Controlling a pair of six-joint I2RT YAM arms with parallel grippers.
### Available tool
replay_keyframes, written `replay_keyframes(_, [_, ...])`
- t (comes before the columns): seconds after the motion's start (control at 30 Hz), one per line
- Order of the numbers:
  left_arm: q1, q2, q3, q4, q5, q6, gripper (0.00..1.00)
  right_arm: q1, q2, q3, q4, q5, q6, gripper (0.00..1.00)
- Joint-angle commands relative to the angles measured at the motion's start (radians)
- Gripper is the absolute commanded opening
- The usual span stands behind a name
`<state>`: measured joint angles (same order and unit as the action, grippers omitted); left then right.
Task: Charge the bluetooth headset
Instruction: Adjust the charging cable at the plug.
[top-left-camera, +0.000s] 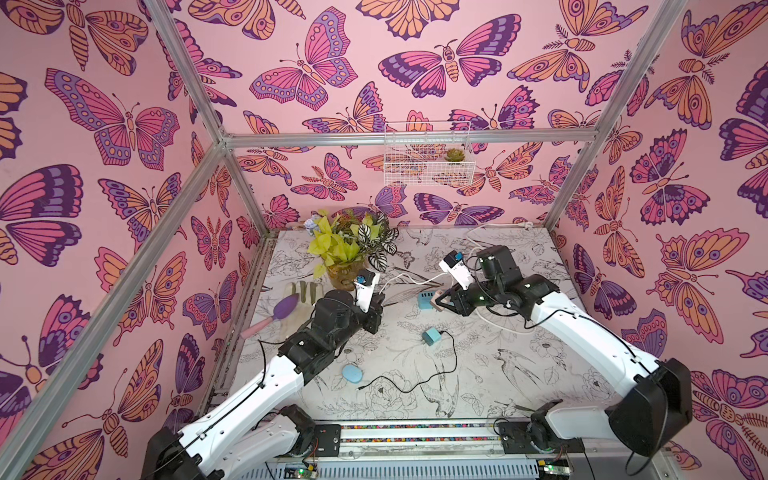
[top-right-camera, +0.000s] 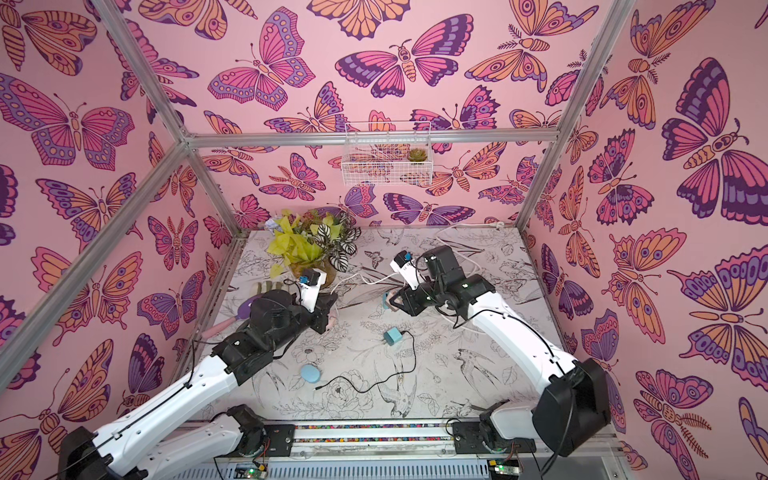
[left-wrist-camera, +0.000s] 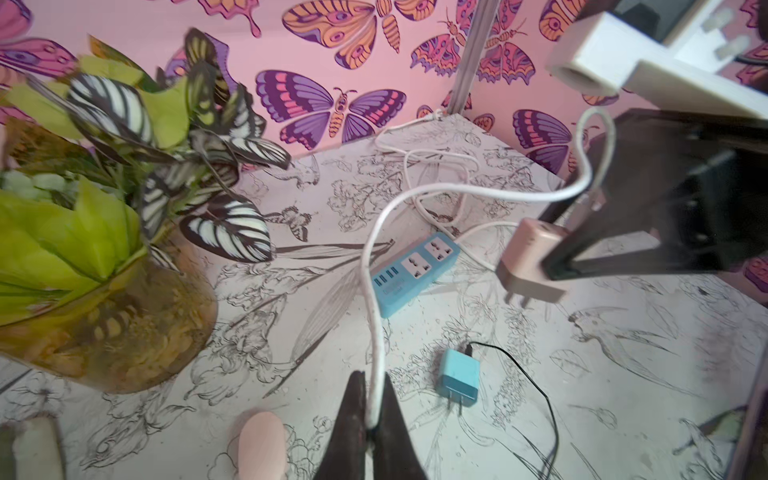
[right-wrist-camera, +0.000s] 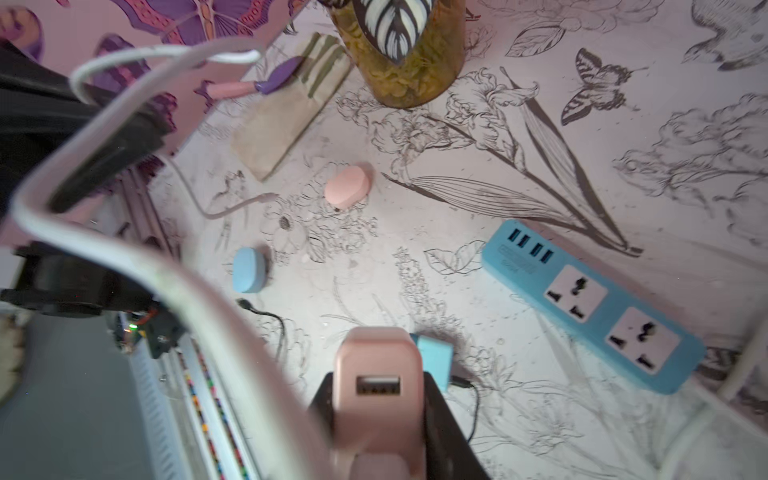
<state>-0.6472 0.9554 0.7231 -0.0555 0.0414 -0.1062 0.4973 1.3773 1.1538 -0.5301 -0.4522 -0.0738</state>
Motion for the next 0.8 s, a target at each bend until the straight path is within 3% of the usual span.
replay_keyframes(0.0, [0.005,0.022,0.027,-0.089,0.153,-0.014,0.00,0.001,0.037,0.006,0.020,0.110,-0.252,0.13])
replay_keyframes(0.1, [0.005,0.060,0.052,-0.113,0.215,-0.029,0.00,-0.019,0.057,-0.013,0.053,0.096,-0.392,0.11])
replay_keyframes(0.4, [0.009,0.153,0.080,-0.131,0.277,-0.041,0.00,-0.141,0.157,-0.001,0.111,-0.154,-0.696,0.13])
replay_keyframes(0.6, [0.021,0.233,0.139,-0.187,0.350,-0.039,0.00,-0.175,0.339,0.144,-0.007,-0.187,-0.807,0.09])
replay_keyframes(0.77, [0.026,0.288,0.154,-0.301,0.319,-0.055,0.00,-0.189,0.399,0.201,-0.003,-0.240,-0.833,0.07])
